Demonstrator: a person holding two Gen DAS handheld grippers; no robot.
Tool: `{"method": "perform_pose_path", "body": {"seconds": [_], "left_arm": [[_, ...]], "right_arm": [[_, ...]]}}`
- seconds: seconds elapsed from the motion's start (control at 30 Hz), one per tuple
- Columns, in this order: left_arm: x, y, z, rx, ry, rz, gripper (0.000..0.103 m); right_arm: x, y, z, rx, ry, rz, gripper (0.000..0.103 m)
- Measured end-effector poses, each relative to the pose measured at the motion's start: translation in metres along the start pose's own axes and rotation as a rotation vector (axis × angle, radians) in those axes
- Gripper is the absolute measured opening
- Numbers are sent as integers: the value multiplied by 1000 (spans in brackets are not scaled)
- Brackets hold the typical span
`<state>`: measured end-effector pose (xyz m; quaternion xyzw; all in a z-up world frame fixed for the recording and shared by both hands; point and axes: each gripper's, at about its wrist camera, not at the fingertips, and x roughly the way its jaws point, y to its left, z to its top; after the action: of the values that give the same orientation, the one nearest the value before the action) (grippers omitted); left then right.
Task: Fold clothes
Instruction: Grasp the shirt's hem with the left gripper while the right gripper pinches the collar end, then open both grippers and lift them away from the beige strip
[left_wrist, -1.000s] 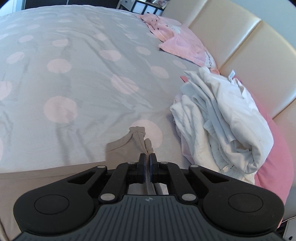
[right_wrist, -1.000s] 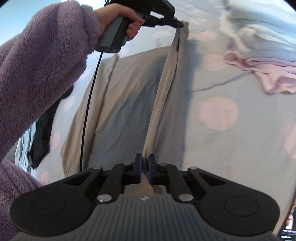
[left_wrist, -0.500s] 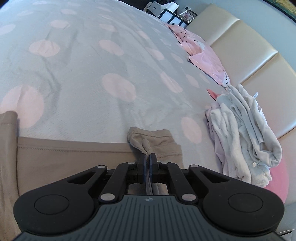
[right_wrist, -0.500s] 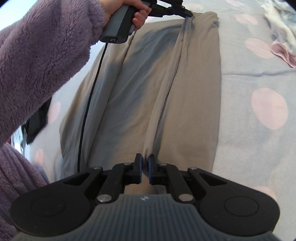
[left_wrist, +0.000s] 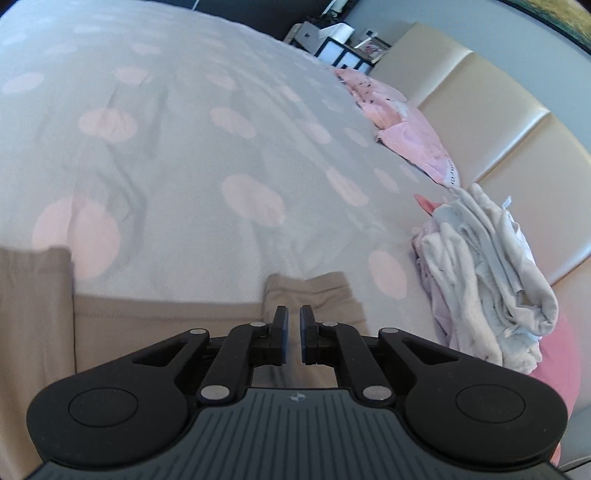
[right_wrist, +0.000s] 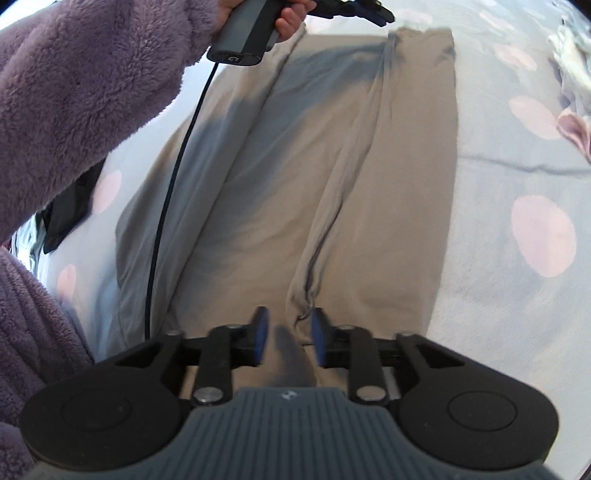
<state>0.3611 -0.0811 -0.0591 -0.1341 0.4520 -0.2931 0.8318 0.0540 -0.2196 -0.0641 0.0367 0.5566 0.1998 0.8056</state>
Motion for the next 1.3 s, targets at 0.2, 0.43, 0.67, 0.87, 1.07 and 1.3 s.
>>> {"method": "perform_pose_path", "body": {"seconds": [0.2, 0.43, 0.67, 0.87, 1.07, 1.3], "left_arm": [[24, -44, 13, 163, 46, -9, 37], [68, -60, 12, 300, 147, -2, 26], [77, -54, 7, 392, 102, 75, 1], [82, -41, 15, 292, 74, 99, 2], [46, -32, 12, 247, 43, 83, 22], [26, -40, -36, 328, 146, 25, 22]], "right_arm": [[-24, -8, -4, -20, -66, -72, 38], [-13, -12, -1, 29, -46, -75, 39], [-4, -22, -3, 56, -9, -87, 39], [-2, -25, 0, 64, 6, -94, 40], [-16, -14, -2, 53, -58, -78, 40], [-2, 2, -16, 26, -25, -50, 17]]}}
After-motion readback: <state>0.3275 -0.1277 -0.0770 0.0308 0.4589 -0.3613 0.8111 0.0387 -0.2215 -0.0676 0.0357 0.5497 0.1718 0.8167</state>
